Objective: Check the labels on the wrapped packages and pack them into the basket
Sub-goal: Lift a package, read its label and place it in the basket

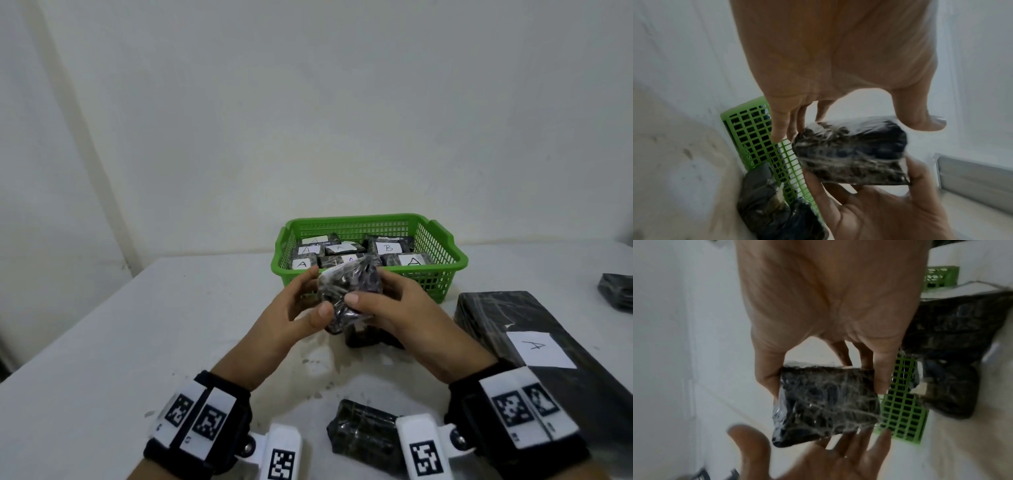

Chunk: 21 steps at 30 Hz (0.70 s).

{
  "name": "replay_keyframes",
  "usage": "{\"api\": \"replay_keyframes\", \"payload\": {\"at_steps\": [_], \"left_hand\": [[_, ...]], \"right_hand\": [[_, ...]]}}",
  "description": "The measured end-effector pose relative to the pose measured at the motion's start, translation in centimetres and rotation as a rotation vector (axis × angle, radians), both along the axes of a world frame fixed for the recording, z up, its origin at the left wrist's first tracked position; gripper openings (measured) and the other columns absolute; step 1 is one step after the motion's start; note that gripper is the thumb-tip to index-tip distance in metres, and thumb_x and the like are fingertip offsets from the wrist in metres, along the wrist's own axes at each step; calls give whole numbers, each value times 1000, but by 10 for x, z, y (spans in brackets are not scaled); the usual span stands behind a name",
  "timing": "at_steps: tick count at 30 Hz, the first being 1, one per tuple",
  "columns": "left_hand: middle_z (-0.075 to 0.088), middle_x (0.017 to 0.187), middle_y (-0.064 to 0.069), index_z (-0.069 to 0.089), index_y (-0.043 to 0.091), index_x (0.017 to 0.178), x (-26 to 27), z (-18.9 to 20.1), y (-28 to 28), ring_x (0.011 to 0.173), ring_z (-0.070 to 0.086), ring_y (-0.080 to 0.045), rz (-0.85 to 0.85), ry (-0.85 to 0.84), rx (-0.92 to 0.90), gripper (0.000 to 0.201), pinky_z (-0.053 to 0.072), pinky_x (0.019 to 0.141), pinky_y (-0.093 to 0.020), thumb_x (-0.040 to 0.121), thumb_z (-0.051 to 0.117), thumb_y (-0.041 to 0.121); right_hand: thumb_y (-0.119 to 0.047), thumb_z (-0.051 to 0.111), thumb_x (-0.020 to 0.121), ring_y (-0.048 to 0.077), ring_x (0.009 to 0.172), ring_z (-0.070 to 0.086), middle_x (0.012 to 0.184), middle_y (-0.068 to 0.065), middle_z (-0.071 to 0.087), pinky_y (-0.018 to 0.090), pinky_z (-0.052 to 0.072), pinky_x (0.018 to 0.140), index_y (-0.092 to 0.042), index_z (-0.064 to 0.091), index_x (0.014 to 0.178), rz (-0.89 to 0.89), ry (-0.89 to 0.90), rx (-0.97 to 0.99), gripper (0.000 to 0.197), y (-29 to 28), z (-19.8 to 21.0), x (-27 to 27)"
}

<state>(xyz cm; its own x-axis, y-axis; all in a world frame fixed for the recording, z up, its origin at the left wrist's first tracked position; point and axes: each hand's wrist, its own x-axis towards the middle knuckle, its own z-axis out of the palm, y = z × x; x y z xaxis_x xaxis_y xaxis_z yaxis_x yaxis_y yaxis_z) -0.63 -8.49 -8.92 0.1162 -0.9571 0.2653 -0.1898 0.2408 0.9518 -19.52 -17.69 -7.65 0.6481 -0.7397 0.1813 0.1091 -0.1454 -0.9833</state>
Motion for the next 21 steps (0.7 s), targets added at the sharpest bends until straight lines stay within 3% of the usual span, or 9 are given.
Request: {"api": "replay_keyframes", "payload": {"at_steps": [2, 5, 9, 11, 13, 15, 18, 20, 21], "left_hand": [[63, 136, 4, 45, 21, 147, -1, 1, 0, 127, 60, -14, 22, -28, -10, 96, 54, 96, -35, 66, 82, 56], [69, 127, 2, 52, 18, 140, 0, 4, 1, 118, 66, -14, 70, 5, -48, 89, 56, 82, -23, 59, 82, 39], [62, 138, 5, 44, 19, 147, -1, 5, 3, 125, 61, -9, 14, 15, -19, 97, 54, 92, -25, 63, 85, 45], [61, 140, 4, 41, 18, 150, -3, 3, 1, 128, 59, -13, 19, 5, -10, 100, 53, 100, -31, 65, 84, 50], [67, 132, 1, 46, 15, 146, -4, 2, -2, 122, 64, -15, 70, 20, -44, 93, 55, 95, -29, 65, 80, 43], [69, 129, 1, 48, 15, 145, -2, 2, -3, 120, 66, -15, 107, 63, -57, 90, 55, 92, -27, 64, 78, 41], [62, 140, 1, 42, 17, 149, 2, 3, 1, 131, 58, -18, 40, 42, -34, 90, 50, 103, -36, 70, 79, 38], [61, 141, 5, 42, 20, 150, 3, 5, 3, 132, 56, -15, 64, 20, -65, 94, 54, 98, -32, 66, 82, 35], [60, 141, 7, 42, 22, 149, 3, 7, 3, 132, 56, -14, 90, 17, -94, 96, 55, 96, -31, 63, 84, 33]], "right_hand": [[-49, 97, 59, 0, 112, 71, 130, -12, 70, 28, 58, 97, -29, 53, 146, -43, 28, -63, 100, 0, -2, 0], [-63, 95, 52, 12, 125, 67, 136, -11, 69, 45, 50, 112, -30, 45, 155, 24, 27, -11, 119, -2, -2, 0], [-69, 96, 45, 17, 122, 69, 132, -5, 72, 48, 51, 110, -26, 52, 150, -60, -54, -22, 122, -4, -4, 3], [-61, 94, 50, 16, 117, 72, 127, -5, 75, 47, 54, 107, -24, 54, 148, -72, -59, -29, 112, -2, -3, 4], [-52, 91, 55, 13, 115, 73, 121, -8, 77, 44, 56, 105, -23, 52, 149, -38, -64, -11, 106, -1, -4, 4], [-46, 95, 62, 2, 112, 72, 115, -21, 77, 33, 58, 100, -24, 50, 150, 6, -48, -20, 101, 1, -1, 2], [-44, 91, 61, -21, 101, 64, 99, -42, 71, 11, 55, 82, -27, 51, 149, 4, -39, -61, 98, 1, 1, -1], [-48, 94, 61, -14, 113, 64, 114, -34, 72, 17, 55, 93, -30, 54, 148, -6, -19, -60, 97, 2, 4, -1], [-55, 96, 60, -4, 123, 63, 127, -24, 71, 29, 54, 103, -32, 55, 147, 0, 0, -37, 99, 2, 3, -1]]}}
